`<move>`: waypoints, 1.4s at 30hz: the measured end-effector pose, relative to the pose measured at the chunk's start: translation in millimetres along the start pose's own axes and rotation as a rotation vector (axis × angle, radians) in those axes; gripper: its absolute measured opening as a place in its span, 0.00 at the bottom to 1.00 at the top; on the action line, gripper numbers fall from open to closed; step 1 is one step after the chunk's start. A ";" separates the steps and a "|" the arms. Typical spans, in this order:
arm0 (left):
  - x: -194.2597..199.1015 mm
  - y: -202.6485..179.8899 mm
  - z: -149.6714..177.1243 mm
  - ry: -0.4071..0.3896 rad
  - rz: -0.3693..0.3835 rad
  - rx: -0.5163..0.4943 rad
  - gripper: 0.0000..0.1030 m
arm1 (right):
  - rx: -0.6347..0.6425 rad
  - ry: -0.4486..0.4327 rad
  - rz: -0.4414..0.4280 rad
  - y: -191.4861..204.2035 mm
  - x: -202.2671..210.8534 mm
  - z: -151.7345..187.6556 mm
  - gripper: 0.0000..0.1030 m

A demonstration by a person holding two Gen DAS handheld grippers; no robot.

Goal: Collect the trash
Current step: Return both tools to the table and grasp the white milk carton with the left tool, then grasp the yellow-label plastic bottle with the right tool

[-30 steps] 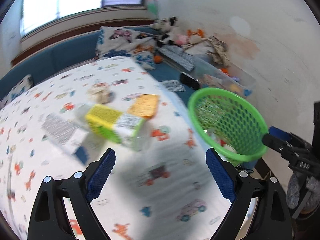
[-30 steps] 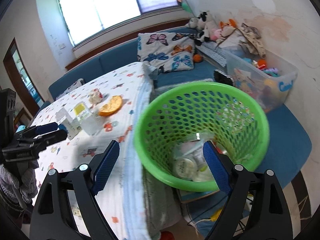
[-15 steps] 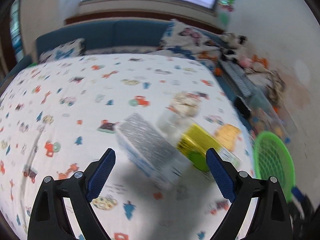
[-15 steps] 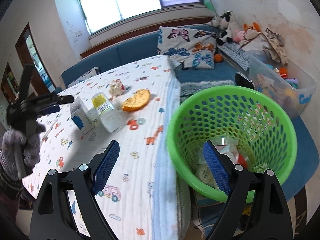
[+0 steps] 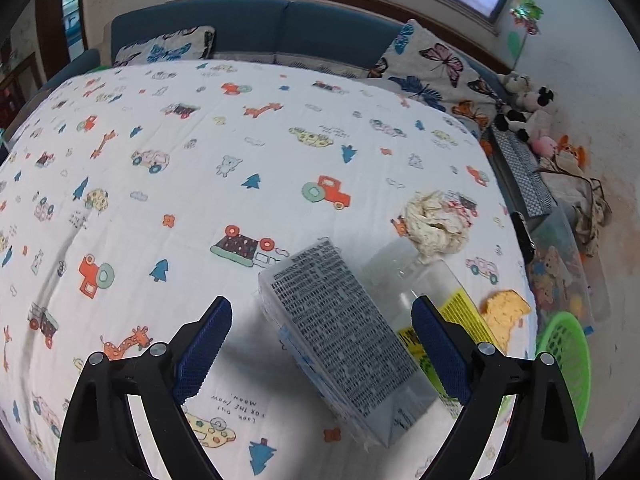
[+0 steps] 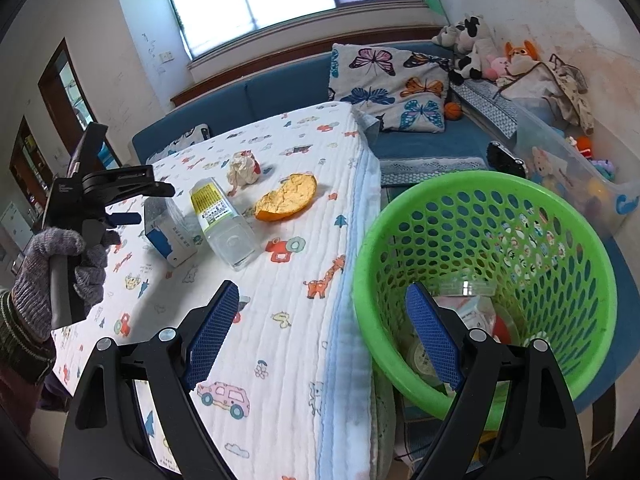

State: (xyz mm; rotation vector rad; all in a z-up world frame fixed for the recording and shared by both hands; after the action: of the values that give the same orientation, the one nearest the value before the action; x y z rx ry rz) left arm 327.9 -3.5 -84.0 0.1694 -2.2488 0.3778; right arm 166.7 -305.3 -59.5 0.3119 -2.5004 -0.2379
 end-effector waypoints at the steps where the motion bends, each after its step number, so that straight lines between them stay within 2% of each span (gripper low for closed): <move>1: -2.0 1.2 -0.3 0.006 -0.002 0.009 0.85 | 0.002 0.002 -0.004 0.5 -1.7 -0.3 0.83; 5: -11.1 3.7 1.4 0.028 -0.023 0.032 0.84 | 0.012 0.015 -0.013 4.5 -8.8 -0.9 0.83; 9: -16.8 4.6 3.5 0.037 -0.009 0.046 0.82 | 0.029 0.025 -0.023 10.5 -16.3 -3.9 0.83; 11: -17.2 4.1 3.0 0.041 0.003 0.045 0.68 | 0.038 0.027 -0.026 12.5 -18.4 -5.2 0.83; 17: -12.7 8.2 2.9 0.059 0.037 0.038 0.63 | 0.073 0.040 -0.043 24.3 -27.6 -11.2 0.83; 21: -3.4 15.0 4.3 0.067 0.084 0.023 0.60 | 0.107 0.054 -0.058 36.9 -37.3 -15.1 0.83; 23: 2.6 17.7 4.6 0.073 0.121 0.015 0.50 | 0.133 0.060 -0.069 46.1 -44.6 -18.6 0.83; 25: 7.6 19.9 4.9 0.086 0.166 0.003 0.46 | 0.155 0.063 -0.081 54.6 -52.0 -22.7 0.82; 34: 17.8 25.8 8.6 0.086 0.223 -0.063 0.45 | 0.262 0.095 -0.161 97.9 -98.0 -49.6 0.75; 42: 19.9 30.7 11.1 0.075 0.263 -0.080 0.45 | 0.334 0.155 -0.205 119.1 -142.1 -55.1 0.68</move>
State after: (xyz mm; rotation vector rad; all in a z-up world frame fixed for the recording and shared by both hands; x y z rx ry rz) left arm 299.5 22.1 -82.1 -0.1815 -2.2118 0.4244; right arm 291.7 -157.7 -64.2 0.6965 -2.3486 0.1220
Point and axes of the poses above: each gripper's, at about its wrist camera, not at the fingertips, and x roughly against the way its jaws point, y to its left, z to its underside, the point moved 2 cm from there along -x, roughly the way its jaws point, and after that the axes turned 9 degrees about -y, right-handed, at the moved point
